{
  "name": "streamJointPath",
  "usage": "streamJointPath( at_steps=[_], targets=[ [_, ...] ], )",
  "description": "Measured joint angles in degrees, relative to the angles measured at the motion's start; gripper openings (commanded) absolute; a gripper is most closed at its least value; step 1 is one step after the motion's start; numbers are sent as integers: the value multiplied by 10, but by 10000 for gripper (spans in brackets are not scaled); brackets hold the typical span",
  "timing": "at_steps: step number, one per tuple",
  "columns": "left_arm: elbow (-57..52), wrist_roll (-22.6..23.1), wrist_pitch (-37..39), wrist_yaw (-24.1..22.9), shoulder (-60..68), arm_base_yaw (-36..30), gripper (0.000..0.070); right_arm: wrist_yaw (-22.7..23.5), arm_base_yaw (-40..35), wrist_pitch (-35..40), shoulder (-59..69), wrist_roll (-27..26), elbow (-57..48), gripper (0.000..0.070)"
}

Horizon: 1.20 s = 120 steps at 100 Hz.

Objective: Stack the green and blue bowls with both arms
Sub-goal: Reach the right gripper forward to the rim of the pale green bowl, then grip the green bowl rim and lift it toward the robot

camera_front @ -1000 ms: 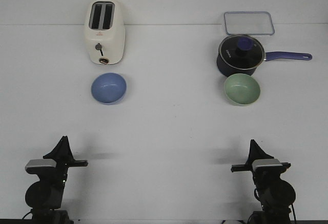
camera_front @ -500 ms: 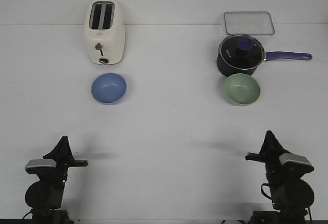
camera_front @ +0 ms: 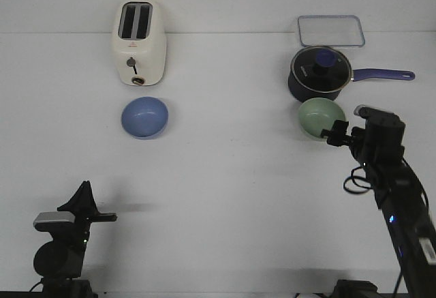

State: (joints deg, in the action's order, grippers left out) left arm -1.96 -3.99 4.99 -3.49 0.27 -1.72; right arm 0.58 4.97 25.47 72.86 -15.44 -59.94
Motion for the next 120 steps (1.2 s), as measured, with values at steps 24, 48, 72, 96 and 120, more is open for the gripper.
streamJointPath(
  at_steps=[24,48,72,96,120],
  targets=[
    [0,0,0,0,0,0,15,49,36,4,205,2,-85,399],
    [0,0,0,0,0,0,15,57,40,-47,270,2,-94,154],
    [0,0,0,0,0,0,15,73,42,-52,273,2,-95,0],
    [0,0,0,0,0,0,15,135,52,18,223,2,-94,1],
    [0,0,0,0,0,0,15,160,-10,42,-5,2,-22,1]
  ],
)
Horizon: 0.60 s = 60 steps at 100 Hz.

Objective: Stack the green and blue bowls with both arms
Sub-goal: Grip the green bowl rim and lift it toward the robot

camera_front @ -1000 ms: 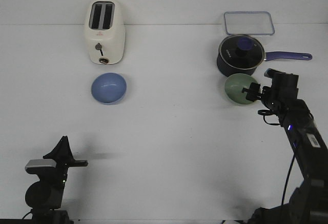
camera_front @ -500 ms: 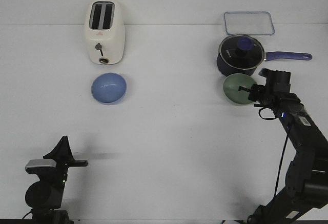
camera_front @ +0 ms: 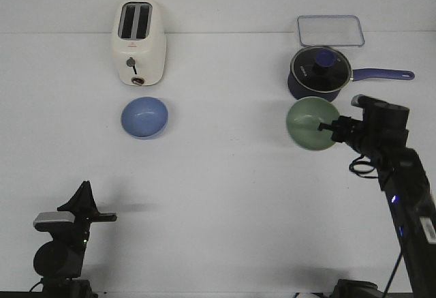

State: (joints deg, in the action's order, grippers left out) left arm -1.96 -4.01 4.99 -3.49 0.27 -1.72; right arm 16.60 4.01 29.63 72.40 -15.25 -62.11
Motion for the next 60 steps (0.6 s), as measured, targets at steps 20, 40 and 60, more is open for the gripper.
streamJointPath(
  at_steps=[20,40,60],
  targets=[
    [0,0,0,0,0,0,15,-1,-159,25,-100,-14,100,1],
    [0,0,0,0,0,0,15,-71,-341,-27,-85,-61,170,1],
    [0,0,0,0,0,0,15,-100,-416,-58,-36,-91,186,0]
  ],
)
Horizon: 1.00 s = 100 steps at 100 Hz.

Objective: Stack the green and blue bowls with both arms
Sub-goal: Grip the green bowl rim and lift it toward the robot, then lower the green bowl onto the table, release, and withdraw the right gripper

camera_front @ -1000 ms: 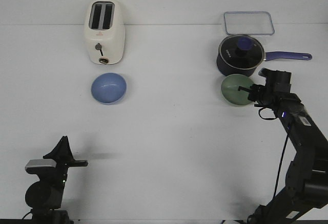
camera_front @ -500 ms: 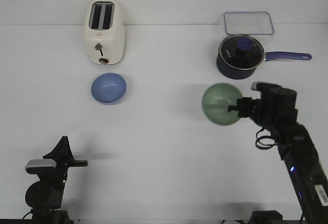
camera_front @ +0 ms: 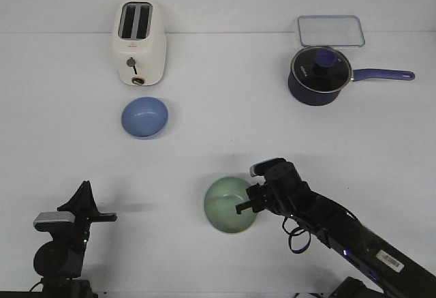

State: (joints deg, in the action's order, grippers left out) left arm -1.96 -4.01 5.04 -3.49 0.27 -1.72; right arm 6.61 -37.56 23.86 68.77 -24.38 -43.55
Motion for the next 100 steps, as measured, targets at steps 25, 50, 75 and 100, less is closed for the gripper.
streamJointPath(
  at_steps=[25,50,75,100],
  targets=[
    [0,0,0,0,0,0,15,-22,-14,0,30,-2,0,28],
    [0,0,0,0,0,0,15,-22,-14,0,30,-3,0,222],
    [0,0,0,0,0,0,15,-70,-14,6,-13,18,1,226],
    [0,0,0,0,0,0,15,-174,-53,-2,-241,44,28,225]
  ],
)
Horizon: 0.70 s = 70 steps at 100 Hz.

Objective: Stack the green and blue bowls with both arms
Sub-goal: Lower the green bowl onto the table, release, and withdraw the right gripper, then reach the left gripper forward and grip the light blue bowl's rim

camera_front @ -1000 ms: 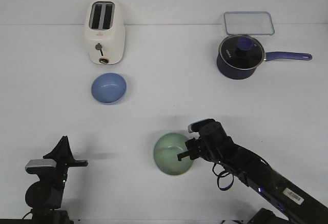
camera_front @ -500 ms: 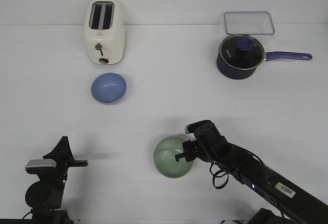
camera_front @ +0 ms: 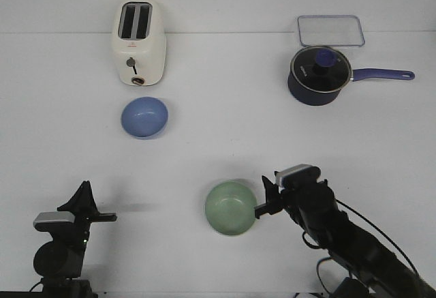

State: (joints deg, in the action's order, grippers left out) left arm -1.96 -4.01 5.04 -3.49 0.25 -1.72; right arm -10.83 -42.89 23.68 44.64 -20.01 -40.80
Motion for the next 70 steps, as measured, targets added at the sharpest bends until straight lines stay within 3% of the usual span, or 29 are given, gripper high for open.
streamJointPath(
  at_steps=[10,27,49,70],
  targets=[
    [0,0,0,0,0,0,15,-30,-37,-13,-98,6,55,225],
    [0,-6,0,1,0,0,15,-43,-76,5,-208,7,111,225],
    [0,-75,7,3,0,0,10,-59,-77,14,-230,16,112,225],
    [-19,-181,-14,9,13,0,12,-59,-77,14,-230,18,112,225]
  ],
)
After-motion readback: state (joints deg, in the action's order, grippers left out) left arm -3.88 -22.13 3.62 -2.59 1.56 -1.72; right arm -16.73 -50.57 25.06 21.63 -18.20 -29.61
